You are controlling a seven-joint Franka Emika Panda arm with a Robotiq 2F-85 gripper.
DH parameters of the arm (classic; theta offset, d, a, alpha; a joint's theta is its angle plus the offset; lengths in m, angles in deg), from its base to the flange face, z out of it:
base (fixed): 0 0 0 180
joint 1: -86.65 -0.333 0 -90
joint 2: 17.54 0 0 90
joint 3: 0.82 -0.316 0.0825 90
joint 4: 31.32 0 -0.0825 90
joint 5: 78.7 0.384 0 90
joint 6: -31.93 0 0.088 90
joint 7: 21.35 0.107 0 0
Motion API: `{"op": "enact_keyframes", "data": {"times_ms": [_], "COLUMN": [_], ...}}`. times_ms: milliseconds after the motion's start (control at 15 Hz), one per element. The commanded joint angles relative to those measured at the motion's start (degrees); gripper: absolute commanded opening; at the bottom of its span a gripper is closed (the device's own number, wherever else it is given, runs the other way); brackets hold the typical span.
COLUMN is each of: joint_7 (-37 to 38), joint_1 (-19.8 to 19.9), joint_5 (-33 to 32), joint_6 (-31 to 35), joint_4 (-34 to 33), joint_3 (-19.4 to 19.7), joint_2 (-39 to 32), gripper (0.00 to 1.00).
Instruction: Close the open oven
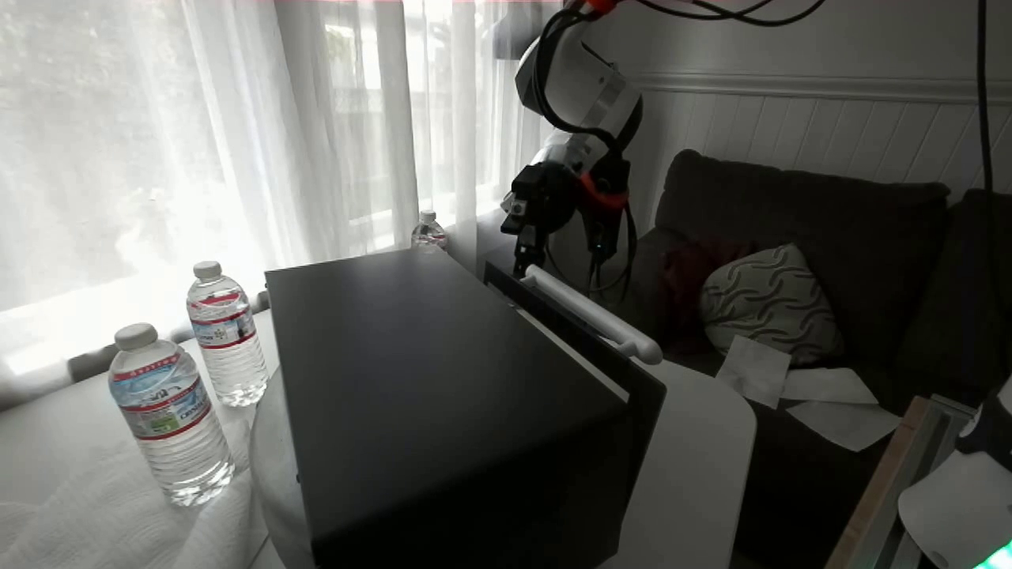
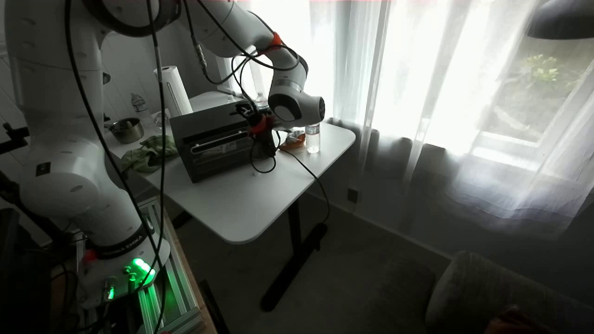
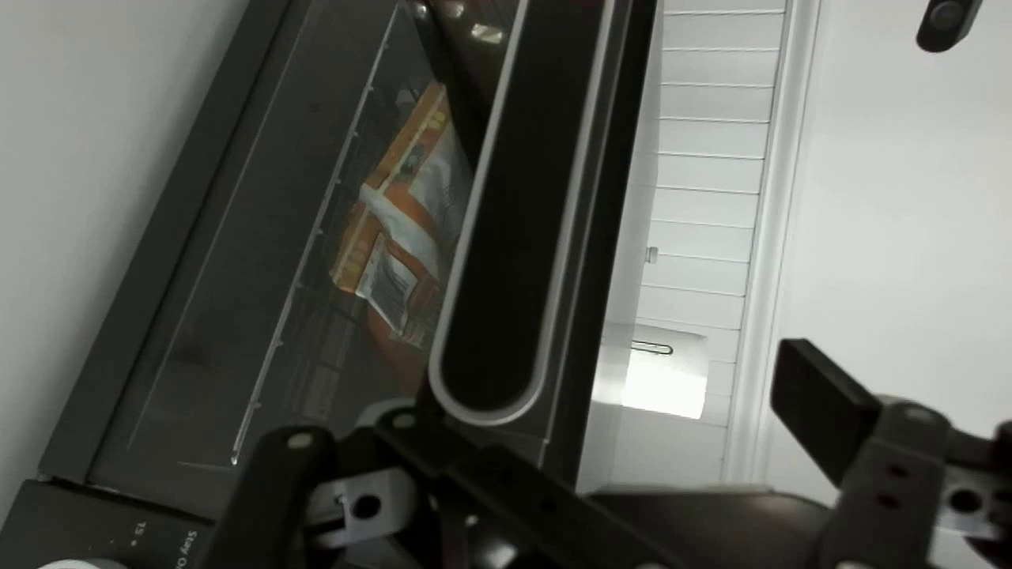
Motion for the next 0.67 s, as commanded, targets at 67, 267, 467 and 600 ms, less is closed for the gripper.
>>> {"op": "enact_keyframes", "data": {"times_ms": [67,267,467,600], "joint_7": [-2.4,-4.8,-6.2,-5.1], "joint_1": [0.1,-0.1,-0.5,-0.9], "joint_5": [0.6,0.8,1.0,0.6], "joint_6": [-2.8,-3.6,-3.7,-3.4], "joint_4": [0.8,0.5,0.9,1.3], "joint_3": [-0.3,-0.8,-1.0,-0.8], "joint_2": [0.5,-0.3,-0.4,-0.1], "gripper": [1.00,1.00,1.00,1.00]}}
